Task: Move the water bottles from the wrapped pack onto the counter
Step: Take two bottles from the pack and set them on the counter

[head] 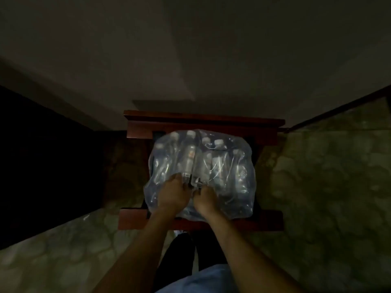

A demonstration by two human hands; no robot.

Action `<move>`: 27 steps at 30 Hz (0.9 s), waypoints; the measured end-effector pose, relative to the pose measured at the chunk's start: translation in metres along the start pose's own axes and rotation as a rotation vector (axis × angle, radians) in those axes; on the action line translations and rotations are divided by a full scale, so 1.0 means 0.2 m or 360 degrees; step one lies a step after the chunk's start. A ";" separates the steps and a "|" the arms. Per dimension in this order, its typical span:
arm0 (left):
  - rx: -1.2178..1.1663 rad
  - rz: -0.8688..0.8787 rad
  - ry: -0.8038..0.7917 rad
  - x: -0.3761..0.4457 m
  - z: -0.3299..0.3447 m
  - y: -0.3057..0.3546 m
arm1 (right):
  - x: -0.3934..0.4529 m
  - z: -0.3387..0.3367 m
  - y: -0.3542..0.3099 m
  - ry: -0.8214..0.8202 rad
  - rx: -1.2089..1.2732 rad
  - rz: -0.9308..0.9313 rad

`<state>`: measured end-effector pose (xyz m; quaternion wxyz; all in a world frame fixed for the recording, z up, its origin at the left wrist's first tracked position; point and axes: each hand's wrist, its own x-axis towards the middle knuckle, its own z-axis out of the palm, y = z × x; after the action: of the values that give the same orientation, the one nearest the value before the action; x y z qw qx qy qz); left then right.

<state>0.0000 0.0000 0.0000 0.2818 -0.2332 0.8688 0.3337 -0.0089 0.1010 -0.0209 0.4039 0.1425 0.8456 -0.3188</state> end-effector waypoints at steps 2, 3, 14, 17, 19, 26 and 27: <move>0.0029 -0.0083 0.0017 0.03 0.00 -0.01 | 0.03 0.01 0.01 0.0042 0.0056 0.0028; 0.0046 -0.0096 0.0015 0.03 0.01 -0.01 | 0.03 0.02 0.02 0.0073 0.0101 0.0057; -0.0014 -0.0336 0.0169 0.11 0.11 0.02 | 0.17 0.05 -0.07 0.0306 0.0940 0.0602; -0.0084 -0.0390 0.0201 0.10 0.12 0.04 | 0.19 0.04 -0.04 0.0309 0.0959 0.0663; -0.0109 -0.0405 0.0200 0.10 0.13 0.05 | 0.19 0.06 -0.03 0.0334 0.1000 0.0664; -0.0257 -0.0639 0.0061 0.14 0.15 0.06 | 0.22 0.06 -0.02 0.0207 0.1261 0.0718; -0.0282 -0.0665 0.0069 0.14 0.15 0.07 | 0.23 0.05 -0.02 0.0163 0.1334 0.0736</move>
<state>-0.0189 0.0248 -0.0313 0.3044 -0.4389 0.7749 0.3380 -0.0338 0.0911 -0.0603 0.3297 0.4929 0.6092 -0.5266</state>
